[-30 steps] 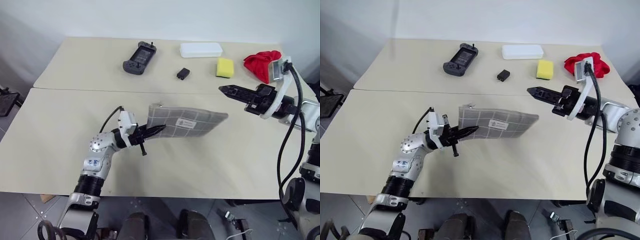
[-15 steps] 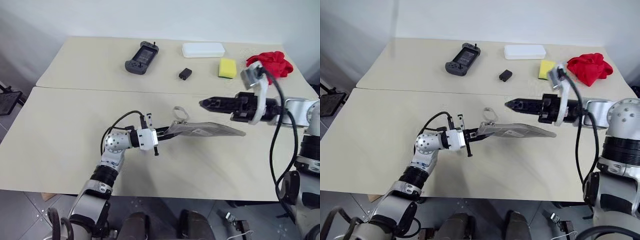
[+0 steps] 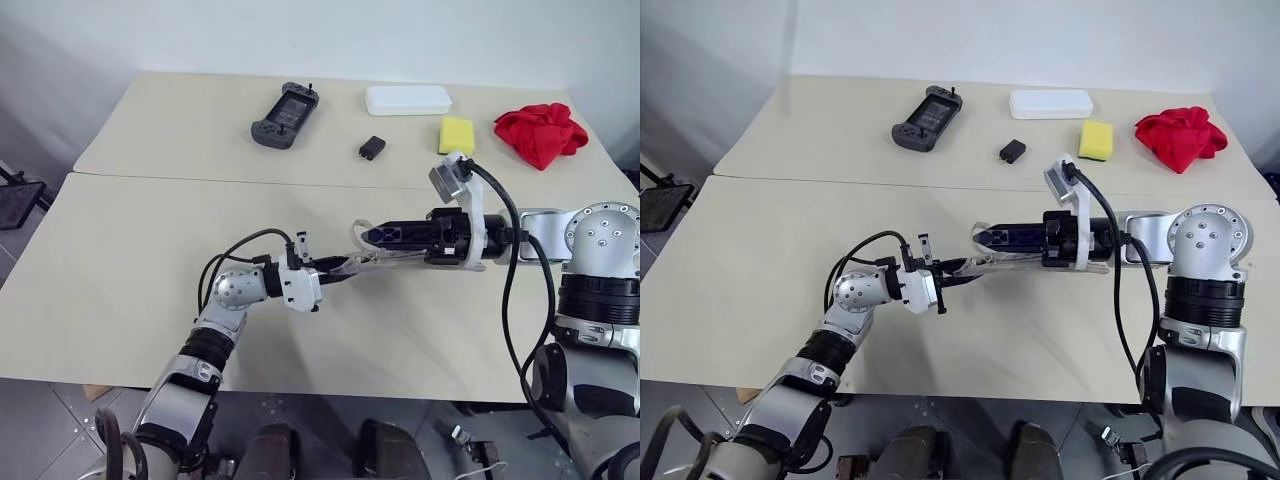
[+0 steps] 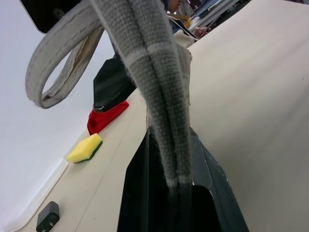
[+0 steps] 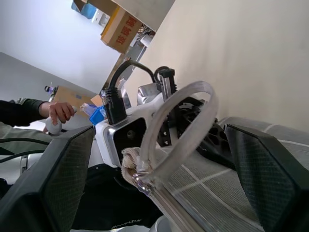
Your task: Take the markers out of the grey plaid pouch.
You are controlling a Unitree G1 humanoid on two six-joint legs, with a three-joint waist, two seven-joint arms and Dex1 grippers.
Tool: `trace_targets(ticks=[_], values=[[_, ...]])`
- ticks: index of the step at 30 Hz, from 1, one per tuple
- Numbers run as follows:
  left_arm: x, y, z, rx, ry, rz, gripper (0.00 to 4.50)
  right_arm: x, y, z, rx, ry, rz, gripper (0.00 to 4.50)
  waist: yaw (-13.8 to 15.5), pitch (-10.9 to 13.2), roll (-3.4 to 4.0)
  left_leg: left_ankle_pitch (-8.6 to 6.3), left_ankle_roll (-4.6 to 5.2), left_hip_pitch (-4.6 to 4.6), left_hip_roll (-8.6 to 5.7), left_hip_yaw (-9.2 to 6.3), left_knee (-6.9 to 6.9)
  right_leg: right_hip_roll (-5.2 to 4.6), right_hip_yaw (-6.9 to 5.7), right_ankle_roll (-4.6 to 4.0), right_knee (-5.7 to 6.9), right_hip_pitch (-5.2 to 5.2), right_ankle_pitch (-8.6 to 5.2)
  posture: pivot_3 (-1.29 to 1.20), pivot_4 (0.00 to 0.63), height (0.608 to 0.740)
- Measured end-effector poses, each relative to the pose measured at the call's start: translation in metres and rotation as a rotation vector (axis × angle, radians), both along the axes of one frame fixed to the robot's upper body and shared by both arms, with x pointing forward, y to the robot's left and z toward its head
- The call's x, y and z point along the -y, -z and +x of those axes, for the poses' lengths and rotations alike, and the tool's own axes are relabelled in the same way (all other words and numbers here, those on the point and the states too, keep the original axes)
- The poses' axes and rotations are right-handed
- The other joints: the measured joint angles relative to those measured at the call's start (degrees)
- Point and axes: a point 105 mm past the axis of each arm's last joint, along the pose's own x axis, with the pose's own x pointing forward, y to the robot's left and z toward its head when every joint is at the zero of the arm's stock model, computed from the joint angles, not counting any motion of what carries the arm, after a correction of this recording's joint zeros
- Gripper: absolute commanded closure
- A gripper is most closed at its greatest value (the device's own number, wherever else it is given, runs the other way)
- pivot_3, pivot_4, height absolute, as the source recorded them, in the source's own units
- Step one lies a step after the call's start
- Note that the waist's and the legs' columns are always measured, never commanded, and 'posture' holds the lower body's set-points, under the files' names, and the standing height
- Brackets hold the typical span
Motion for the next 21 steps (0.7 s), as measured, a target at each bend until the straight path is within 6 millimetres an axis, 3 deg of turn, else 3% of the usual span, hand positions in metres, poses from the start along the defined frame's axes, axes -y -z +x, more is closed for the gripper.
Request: trace_targets(ticks=[10,18,21], values=[[-0.0021,0.0035,0.0021,-0.029,-0.016,0.004,4.50,-0.0027,-0.0051,0.0026,0.036,0.008,0.036,4.32,0.0,0.0,0.00,0.00,0.00,0.00,0.00,0.00,0.00,0.00,-0.01,0.00,0.00,0.00,0.00,0.00,0.150,0.740],[-0.0035,0.0027,0.0055,-0.112,-0.025,-0.039,4.50,-0.0079,-0.0049,0.0017,0.060,0.009,0.097,4.44,0.0,0.0,0.00,0.00,0.00,0.00,-0.01,-0.02,0.00,0.00,0.00,0.00,0.01,0.00,0.00,0.00,0.150,0.740],[-0.0086,0.0011,0.0080,-0.357,-0.009,-0.160,4.50,-0.0004,-0.0081,0.0062,0.092,0.068,0.145,4.44,-0.1,0.0,0.00,0.00,0.00,0.00,0.03,-0.05,-0.01,0.00,0.00,0.00,0.00,0.00,0.00,0.00,0.150,0.740]])
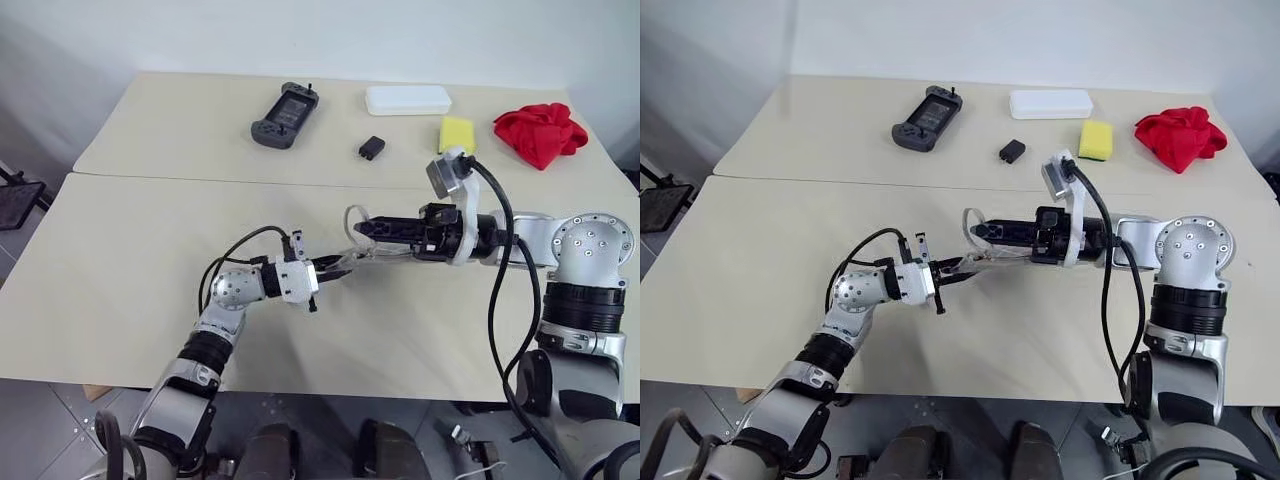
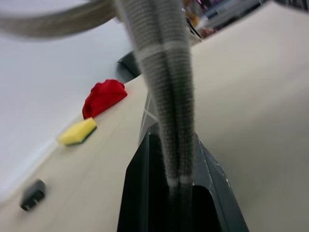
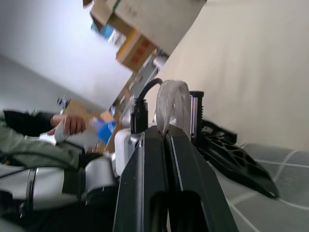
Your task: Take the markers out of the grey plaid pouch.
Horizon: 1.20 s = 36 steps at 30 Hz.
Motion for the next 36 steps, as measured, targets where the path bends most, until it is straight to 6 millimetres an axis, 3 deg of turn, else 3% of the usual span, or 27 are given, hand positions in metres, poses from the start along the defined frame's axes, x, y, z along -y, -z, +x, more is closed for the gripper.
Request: trace_targets(ticks=[4,14,24,36], values=[[-0.009,-0.002,-0.002,-0.231,0.059,-0.083,4.50,0.007,-0.007,0.002,0.036,0.042,0.062,4.44,-0.3,0.0,0.00,0.00,0.00,0.00,-0.02,0.01,0.00,0.00,0.01,0.00,0.02,0.00,0.00,0.00,0.150,0.740],[-0.022,-0.004,-0.007,-0.555,0.134,-0.218,4.50,0.024,-0.010,0.014,0.068,0.190,0.126,4.44,-0.4,0.0,0.01,0.00,0.00,0.01,-0.03,0.03,-0.01,0.02,0.02,0.00,0.01,0.00,0.00,0.00,0.150,0.740],[-0.043,-0.015,0.001,-0.744,0.128,-0.397,4.50,0.074,-0.012,0.018,0.116,0.400,0.201,4.44,-0.2,0.0,0.01,0.00,0.00,0.02,-0.03,0.08,-0.03,0.02,0.05,0.00,0.00,0.00,0.00,0.00,0.150,0.740],[-0.049,-0.012,-0.006,-0.809,0.183,-0.357,4.50,0.123,-0.003,0.019,0.157,0.582,0.115,4.44,-0.1,0.0,0.01,0.00,0.00,0.03,-0.02,0.59,-0.03,0.02,0.06,0.00,-0.01,0.00,0.00,0.00,0.150,0.740]])
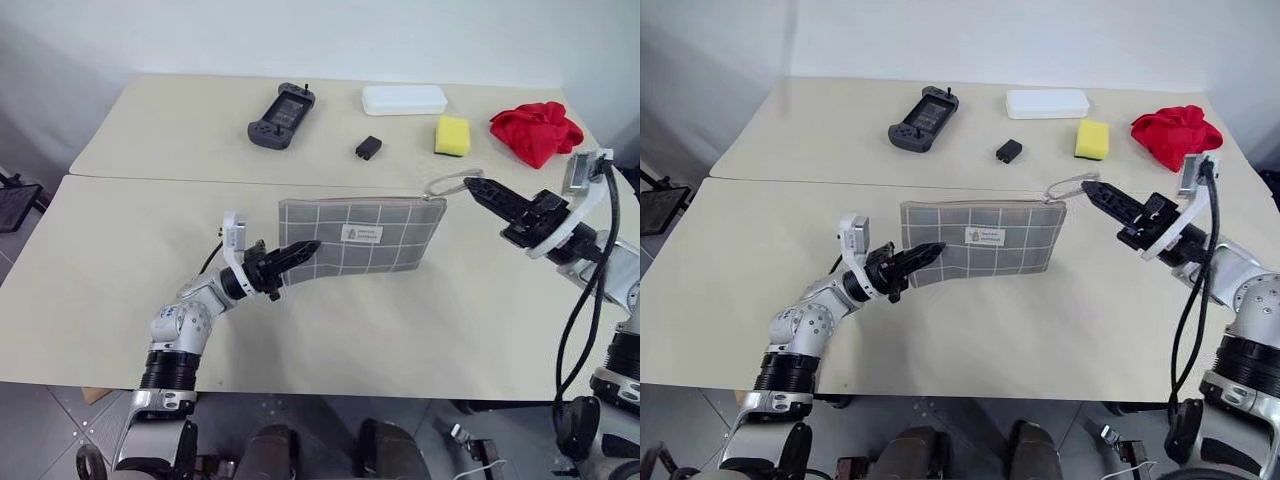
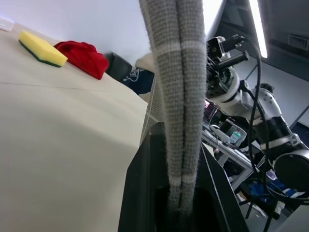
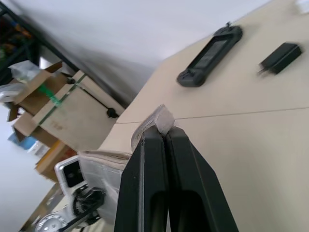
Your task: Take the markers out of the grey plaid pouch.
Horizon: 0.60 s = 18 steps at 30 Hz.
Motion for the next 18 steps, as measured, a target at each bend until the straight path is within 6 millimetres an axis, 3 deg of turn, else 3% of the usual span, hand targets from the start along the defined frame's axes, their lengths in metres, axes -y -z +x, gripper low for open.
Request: trace_targets(ticks=[7,11,16,18], values=[[0.000,0.002,-0.004,0.023,0.032,0.027,4.50,0.009,0.008,-0.004,0.015,0.020,-0.087,4.44,0.3,0.0,0.00,0.00,0.00,0.00,0.00,0.01,0.00,0.00,0.00,0.00,-0.03,0.00,0.00,0.00,0.150,0.740],[-0.003,0.001,-0.002,0.049,0.015,0.012,4.50,0.002,0.008,-0.009,0.015,-0.009,-0.112,3.52,0.3,0.0,0.00,0.00,0.00,0.00,0.02,0.00,0.00,0.00,0.00,0.00,-0.02,0.00,0.00,0.00,0.150,0.740],[-0.009,0.012,-0.001,0.115,0.001,0.114,4.50,-0.013,0.031,-0.031,0.000,-0.125,-0.377,1.99,0.5,0.0,0.03,-0.01,-0.01,0.00,-0.01,0.02,-0.02,0.03,0.00,0.01,-0.09,0.01,0.00,0.00,0.150,0.740],[-0.006,0.012,0.002,0.138,0.003,0.118,4.50,0.003,0.047,-0.046,-0.033,-0.154,-0.474,1.99,1.3,0.0,0.02,-0.02,0.02,-0.04,-0.06,-0.01,0.00,0.01,-0.03,0.06,-0.16,0.05,0.03,0.00,0.150,0.740]])
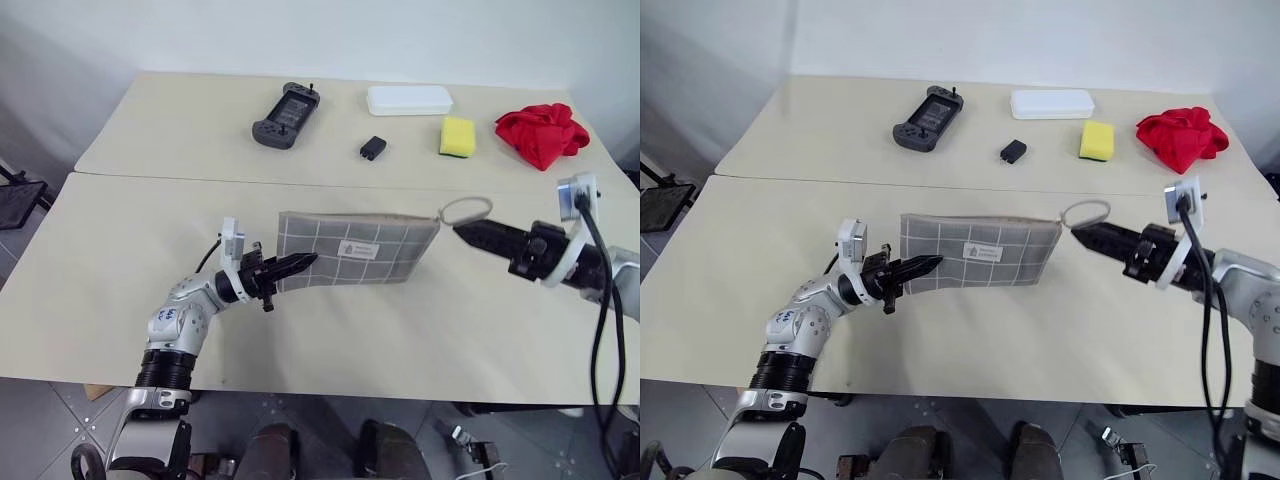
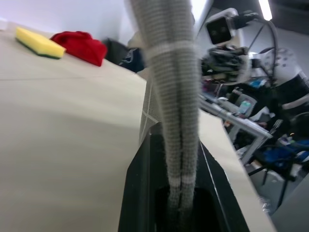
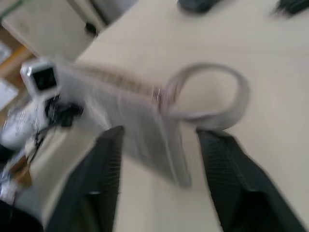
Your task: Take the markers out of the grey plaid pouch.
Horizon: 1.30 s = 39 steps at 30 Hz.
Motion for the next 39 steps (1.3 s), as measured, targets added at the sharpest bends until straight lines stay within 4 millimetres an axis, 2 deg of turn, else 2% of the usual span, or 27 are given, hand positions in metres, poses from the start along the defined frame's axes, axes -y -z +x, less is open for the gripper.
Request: trace_targets(ticks=[3,6,8,11,13,16,17,19,21,23,26,28,33,39], values=[[0.000,0.000,-0.002,0.030,0.017,-0.001,4.50,0.034,0.020,-0.014,-0.065,0.019,-0.146,1.99,0.3,0.0,-0.01,-0.03,0.06,0.03,0.01,0.13,0.01,0.00,0.07,0.05,-0.05,0.02,0.03,0.00,0.150,0.740],[0.013,0.003,-0.006,0.065,0.061,0.012,4.50,0.061,0.025,-0.021,-0.074,0.047,-0.234,1.99,0.3,0.0,0.00,-0.03,0.05,0.09,0.04,0.19,0.03,0.00,0.11,0.07,-0.03,0.03,0.04,0.00,0.150,0.740],[0.021,0.007,-0.009,0.087,0.078,0.014,4.50,0.079,0.019,-0.022,-0.052,0.087,-0.271,1.99,0.3,0.0,0.00,-0.03,0.05,0.10,0.07,0.19,0.03,0.00,0.11,0.06,-0.02,0.03,0.04,0.00,0.150,0.740],[0.027,0.009,-0.012,0.188,0.065,0.018,4.50,0.089,-0.003,-0.018,0.015,0.115,-0.286,2.57,-0.3,0.0,0.01,-0.03,0.05,0.14,0.11,0.21,0.03,0.01,0.14,0.06,-0.02,0.03,0.04,0.00,0.150,0.740],[0.036,0.011,-0.016,0.227,0.087,0.027,4.50,0.080,-0.029,-0.012,0.094,0.089,-0.277,3.20,-0.9,0.0,0.07,-0.02,0.04,0.14,0.13,-0.01,0.03,0.01,0.14,0.06,-0.01,0.03,0.04,0.00,0.150,0.740],[0.046,0.013,-0.022,0.259,0.125,0.036,4.50,0.048,-0.069,-0.011,0.227,-0.026,-0.255,4.26,-1.1,0.0,0.08,-0.03,0.01,0.21,0.20,-0.28,0.02,0.02,0.12,0.03,0.00,0.04,0.03,0.00,0.150,0.740],[0.048,0.014,-0.023,0.266,0.134,0.042,4.50,0.038,-0.078,-0.012,0.258,-0.062,-0.258,4.47,-1.0,0.0,0.08,-0.03,0.01,0.19,0.21,-0.31,0.03,0.02,0.12,0.02,-0.01,0.03,0.04,0.00,0.150,0.740],[0.048,0.015,-0.024,0.280,0.131,0.046,4.50,0.023,-0.083,-0.012,0.283,-0.120,-0.275,4.47,-1.0,0.0,0.07,-0.03,0.02,0.18,0.23,-0.33,0.05,-0.03,0.13,0.02,-0.01,0.06,0.04,0.00,0.150,0.740],[0.047,0.015,-0.025,0.285,0.126,0.047,4.50,0.005,-0.083,-0.011,0.291,-0.185,-0.273,4.47,-0.7,0.0,0.07,-0.03,0.03,0.12,0.25,-0.43,0.08,-0.09,0.11,0.04,-0.02,0.06,0.04,0.00,0.150,0.740],[0.046,0.017,-0.024,0.278,0.108,0.045,4.50,-0.026,-0.080,-0.012,0.311,-0.292,-0.249,4.47,-0.9,0.0,0.07,-0.03,0.03,0.11,0.26,-0.45,0.09,-0.10,0.11,0.04,-0.02,0.05,0.05,0.00,0.150,0.740],[0.045,0.020,-0.025,0.277,0.095,0.052,4.50,-0.060,-0.063,-0.022,0.316,-0.441,-0.300,4.47,-0.7,0.0,0.07,-0.03,0.03,0.05,0.19,-0.59,0.09,-0.10,-0.01,0.04,-0.02,0.05,0.05,0.00,0.150,0.740],[0.043,0.024,-0.027,0.283,0.087,0.064,4.50,-0.073,-0.050,-0.026,0.314,-0.498,-0.323,4.47,-0.7,0.0,0.07,-0.04,0.05,0.03,0.11,-0.57,0.09,-0.10,0.01,0.04,-0.03,0.05,0.05,0.00,0.150,0.740],[0.041,0.028,-0.031,0.294,0.076,0.085,4.50,-0.093,-0.033,-0.028,0.327,-0.561,-0.330,4.47,-0.8,0.0,0.07,-0.04,0.05,0.03,0.09,-0.55,0.10,-0.09,0.00,0.05,-0.01,0.05,0.05,0.00,0.150,0.740],[0.041,0.032,-0.036,0.320,0.085,0.115,4.50,-0.097,-0.019,-0.026,0.295,-0.581,-0.359,4.47,-0.9,0.0,0.07,-0.04,0.05,0.04,0.08,-0.54,0.11,-0.09,0.00,0.05,-0.01,0.05,0.05,0.00,0.150,0.740]])
